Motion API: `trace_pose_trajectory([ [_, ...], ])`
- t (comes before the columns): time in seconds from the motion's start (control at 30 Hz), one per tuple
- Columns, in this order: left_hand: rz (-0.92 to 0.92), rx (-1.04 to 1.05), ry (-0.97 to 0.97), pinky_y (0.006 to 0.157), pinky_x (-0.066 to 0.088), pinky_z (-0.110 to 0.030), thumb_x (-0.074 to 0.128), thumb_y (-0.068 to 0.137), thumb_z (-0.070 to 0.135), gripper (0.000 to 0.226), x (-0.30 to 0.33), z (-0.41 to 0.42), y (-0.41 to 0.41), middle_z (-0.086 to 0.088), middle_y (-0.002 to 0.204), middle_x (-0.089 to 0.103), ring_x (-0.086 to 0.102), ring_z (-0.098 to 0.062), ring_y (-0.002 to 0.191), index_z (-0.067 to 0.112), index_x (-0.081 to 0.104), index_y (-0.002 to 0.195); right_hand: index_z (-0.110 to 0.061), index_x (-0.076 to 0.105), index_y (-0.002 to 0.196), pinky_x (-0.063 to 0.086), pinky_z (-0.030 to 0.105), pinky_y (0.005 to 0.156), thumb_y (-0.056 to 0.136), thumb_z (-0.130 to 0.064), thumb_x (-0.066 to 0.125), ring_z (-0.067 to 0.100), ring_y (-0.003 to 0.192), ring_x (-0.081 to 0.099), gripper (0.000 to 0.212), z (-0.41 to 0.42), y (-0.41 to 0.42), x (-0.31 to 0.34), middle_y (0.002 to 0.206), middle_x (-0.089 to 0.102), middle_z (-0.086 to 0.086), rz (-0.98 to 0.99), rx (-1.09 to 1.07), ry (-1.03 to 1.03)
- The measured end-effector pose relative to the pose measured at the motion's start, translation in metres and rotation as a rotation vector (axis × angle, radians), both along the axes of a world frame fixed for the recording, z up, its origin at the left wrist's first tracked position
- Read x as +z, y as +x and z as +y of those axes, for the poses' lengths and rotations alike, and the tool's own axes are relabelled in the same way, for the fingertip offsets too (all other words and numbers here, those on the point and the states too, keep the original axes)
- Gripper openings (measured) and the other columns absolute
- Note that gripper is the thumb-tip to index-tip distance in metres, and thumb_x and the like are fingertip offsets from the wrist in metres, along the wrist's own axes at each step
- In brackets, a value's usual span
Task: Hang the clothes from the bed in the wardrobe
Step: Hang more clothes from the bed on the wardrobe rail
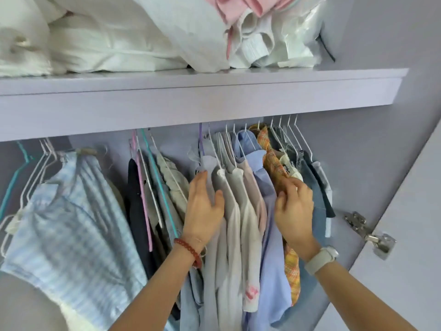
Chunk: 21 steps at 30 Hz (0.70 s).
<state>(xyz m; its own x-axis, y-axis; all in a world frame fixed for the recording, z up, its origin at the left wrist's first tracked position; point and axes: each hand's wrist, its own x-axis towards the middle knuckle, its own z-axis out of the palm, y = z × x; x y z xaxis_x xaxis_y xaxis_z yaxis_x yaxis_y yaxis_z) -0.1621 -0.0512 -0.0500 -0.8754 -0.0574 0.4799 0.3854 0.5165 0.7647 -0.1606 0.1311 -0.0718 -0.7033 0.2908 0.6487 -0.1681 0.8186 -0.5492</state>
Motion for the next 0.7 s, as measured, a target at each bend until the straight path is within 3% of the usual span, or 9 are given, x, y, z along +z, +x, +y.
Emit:
trace_pose_trajectory([
  [0.07,-0.093,0.068,0.010,0.114,0.012,-0.027,0.047,0.093,0.011,0.057,-0.008,0.017,-0.011,-0.017,0.149,0.023,0.019,-0.024,0.139,-0.002,0.022,0.142,0.005,0.051,0.119,0.034,0.043,0.094,0.087,0.001,0.044,0.041,0.111,0.044,0.033,0.017,-0.010,-0.002,0.121,0.051,0.024,-0.064,0.048,-0.021],
  [0.17,-0.204,0.141,0.069,0.111,0.014,-0.022,0.043,0.095,0.012,0.056,-0.018,0.033,-0.022,-0.017,0.150,0.023,0.020,-0.023,0.139,-0.001,0.016,0.143,0.002,0.040,0.131,0.037,0.041,0.096,0.094,-0.010,0.040,0.036,0.116,0.046,0.039,0.029,-0.026,0.001,0.125,0.050,0.021,-0.149,0.148,-0.033],
  [0.27,-0.201,0.208,0.087,0.103,0.022,-0.018,0.040,0.097,0.013,0.050,-0.023,0.040,-0.027,-0.013,0.146,0.035,0.033,-0.025,0.134,0.004,0.023,0.143,-0.003,0.041,0.130,0.043,0.036,0.079,0.096,-0.017,0.036,0.034,0.102,0.055,0.037,0.031,-0.042,0.007,0.115,0.056,0.019,-0.235,0.200,0.026],
  [0.37,-0.204,0.254,0.093,0.095,0.024,-0.012,0.039,0.098,0.016,0.048,-0.025,0.043,-0.027,-0.012,0.142,0.041,0.038,-0.024,0.130,0.005,0.027,0.142,-0.001,0.050,0.117,0.039,0.031,0.070,0.095,-0.014,0.036,0.032,0.093,0.056,0.030,0.032,-0.048,0.008,0.103,0.059,0.020,-0.252,0.264,0.027],
  [0.47,-0.212,0.281,0.076,0.084,0.031,-0.014,0.038,0.097,0.014,0.044,-0.023,0.044,-0.025,-0.020,0.124,0.055,0.052,-0.030,0.112,0.005,0.031,0.140,0.005,0.052,0.113,0.035,0.027,0.079,0.093,-0.005,0.038,0.032,0.102,0.048,0.026,0.033,-0.050,0.008,0.106,0.051,0.021,-0.238,0.350,0.003],
  [0.53,-0.212,0.272,0.048,0.087,0.035,-0.019,0.038,0.097,0.012,0.043,-0.022,0.045,-0.024,-0.023,0.110,0.058,0.054,-0.029,0.099,0.005,0.033,0.139,0.009,0.050,0.114,0.037,0.027,0.082,0.090,0.003,0.041,0.036,0.104,0.050,0.027,0.031,-0.051,0.009,0.108,0.053,0.023,-0.246,0.454,-0.029],
  [0.63,-0.243,0.229,0.023,0.082,0.032,-0.020,0.037,0.098,0.015,0.046,-0.020,0.045,-0.025,-0.022,0.126,0.054,0.051,-0.031,0.114,0.006,0.027,0.142,0.007,0.047,0.120,0.038,0.029,0.067,0.089,0.000,0.044,0.037,0.083,0.058,0.032,0.022,-0.047,0.012,0.087,0.059,0.025,-0.288,0.525,0.057],
  [0.7,-0.248,0.202,0.026,0.083,0.032,-0.024,0.038,0.098,0.016,0.047,-0.019,0.045,-0.024,-0.027,0.125,0.053,0.051,-0.033,0.113,0.007,0.025,0.143,0.008,0.052,0.110,0.041,0.031,0.068,0.093,-0.006,0.040,0.032,0.074,0.056,0.025,0.012,-0.045,0.013,0.079,0.057,0.022,-0.308,0.569,0.132],
])
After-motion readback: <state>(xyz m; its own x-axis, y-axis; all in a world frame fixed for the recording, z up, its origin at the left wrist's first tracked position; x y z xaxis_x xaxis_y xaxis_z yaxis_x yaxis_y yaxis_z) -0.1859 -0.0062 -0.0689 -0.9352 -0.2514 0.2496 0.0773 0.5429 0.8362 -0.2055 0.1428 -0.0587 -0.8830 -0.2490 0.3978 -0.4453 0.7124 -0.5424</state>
